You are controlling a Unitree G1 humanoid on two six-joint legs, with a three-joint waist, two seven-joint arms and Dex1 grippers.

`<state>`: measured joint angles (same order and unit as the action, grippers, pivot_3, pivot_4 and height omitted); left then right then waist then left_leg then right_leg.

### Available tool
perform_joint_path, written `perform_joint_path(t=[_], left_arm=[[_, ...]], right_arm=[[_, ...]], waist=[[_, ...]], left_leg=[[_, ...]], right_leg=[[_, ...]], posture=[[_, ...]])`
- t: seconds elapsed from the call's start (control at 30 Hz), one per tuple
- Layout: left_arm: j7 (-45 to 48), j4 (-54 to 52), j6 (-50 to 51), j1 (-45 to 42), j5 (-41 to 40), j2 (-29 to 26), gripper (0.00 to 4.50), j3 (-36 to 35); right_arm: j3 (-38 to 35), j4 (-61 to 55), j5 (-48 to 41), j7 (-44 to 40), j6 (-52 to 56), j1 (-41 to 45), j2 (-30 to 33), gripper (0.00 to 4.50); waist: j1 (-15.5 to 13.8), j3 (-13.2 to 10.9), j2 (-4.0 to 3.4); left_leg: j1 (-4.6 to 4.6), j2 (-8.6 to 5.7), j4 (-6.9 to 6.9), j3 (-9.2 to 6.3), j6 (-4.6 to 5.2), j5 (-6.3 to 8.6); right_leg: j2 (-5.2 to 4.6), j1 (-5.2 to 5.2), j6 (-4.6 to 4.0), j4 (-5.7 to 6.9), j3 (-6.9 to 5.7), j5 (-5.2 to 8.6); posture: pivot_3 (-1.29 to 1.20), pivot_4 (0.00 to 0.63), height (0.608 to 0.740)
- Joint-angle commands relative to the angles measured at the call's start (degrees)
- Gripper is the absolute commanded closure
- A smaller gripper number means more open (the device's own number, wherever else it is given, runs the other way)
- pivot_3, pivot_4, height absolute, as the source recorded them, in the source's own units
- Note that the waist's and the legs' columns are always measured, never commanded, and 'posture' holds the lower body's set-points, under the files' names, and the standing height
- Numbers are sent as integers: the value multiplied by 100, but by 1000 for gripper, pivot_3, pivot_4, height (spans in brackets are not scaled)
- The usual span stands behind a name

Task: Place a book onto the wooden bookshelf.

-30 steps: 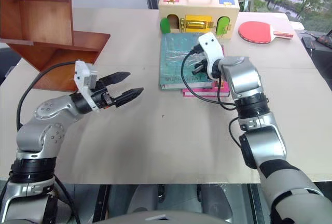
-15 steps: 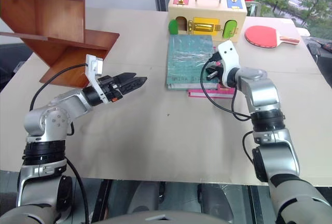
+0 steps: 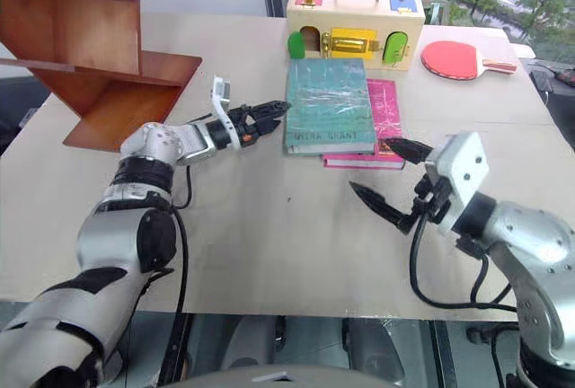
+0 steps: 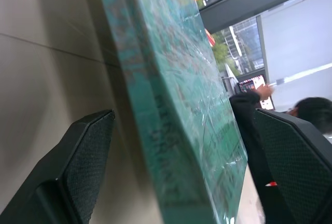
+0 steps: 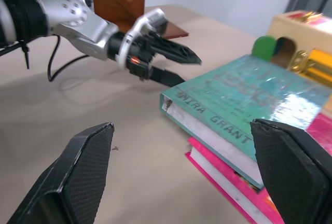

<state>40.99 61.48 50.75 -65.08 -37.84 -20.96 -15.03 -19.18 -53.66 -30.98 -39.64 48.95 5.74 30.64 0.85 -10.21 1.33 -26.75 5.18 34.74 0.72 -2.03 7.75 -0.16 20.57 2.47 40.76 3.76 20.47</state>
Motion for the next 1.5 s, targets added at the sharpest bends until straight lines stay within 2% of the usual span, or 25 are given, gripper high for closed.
perform_joint_path(t=[0.03,0.17,0.3,0.5,0.67,0.83,1.03,1.17,1.27,1.5], left_arm=[[-205,913,-594,-509,157,221,0,-399],[-449,1365,-1051,-744,379,410,0,-646],[-219,1472,-1097,-827,578,540,0,-740],[666,1329,-257,-753,878,418,0,-577],[1550,979,727,-642,1079,394,0,-186],[1970,236,1567,-366,995,547,0,149],[1617,-569,2286,59,662,628,0,-100],[733,-380,1941,169,528,541,0,-757],[24,69,1060,-137,517,645,0,-1170],[-110,659,453,-557,575,619,0,-1337]], right_arm=[[-224,-605,-80,591,-154,-235,19,56],[-291,-634,-197,1047,-504,-604,218,56],[-378,-634,-395,1424,-1133,-1339,472,56],[-185,-634,-596,1953,-1849,-1982,834,56],[13,-634,-653,2208,-1835,-1869,974,56],[175,-489,-661,2166,-1607,-1415,1025,56],[302,-329,-737,2121,-1402,-948,1084,56],[325,-303,-825,2120,-1292,-749,1094,56],[353,-306,-822,1947,-1395,-672,1134,56],[178,-505,-654,1648,-1633,-996,1160,56]], waist=[[-12,0,0],[-9,-1,1],[-28,-1,1],[1,0,1],[0,0,1],[-4,0,1],[-11,0,0],[-6,0,0],[-24,0,0],[-75,-1,2]], left_leg=[[0,0,-1,-1,0,0],[-1,0,-1,0,-2,-1],[-1,0,-3,0,-23,-14],[0,-1,-1,0,-25,-15],[1,-1,0,-1,-25,-16],[1,0,2,-2,-26,-16],[1,0,4,-3,-26,-17],[1,2,11,-5,-26,-16],[0,1,14,-6,-25,-16],[-5,-2,24,-12,-23,-14]], right_leg=[[0,1,0,2,-2,0],[0,1,0,0,0,0],[0,1,0,0,-1,0],[1,-1,0,3,-1,0],[1,-1,0,5,-1,0],[1,-2,0,6,-1,0],[0,-4,0,6,-2,0],[1,-4,0,12,-2,0],[0,-7,0,11,-3,0],[-1,-13,0,8,-11,0]], posture=[[0,150,740],[0,150,740],[0,150,740],[0,150,740],[0,150,740],[0,150,740],[0,150,740],[0,150,740],[0,150,740],[0,150,740]])
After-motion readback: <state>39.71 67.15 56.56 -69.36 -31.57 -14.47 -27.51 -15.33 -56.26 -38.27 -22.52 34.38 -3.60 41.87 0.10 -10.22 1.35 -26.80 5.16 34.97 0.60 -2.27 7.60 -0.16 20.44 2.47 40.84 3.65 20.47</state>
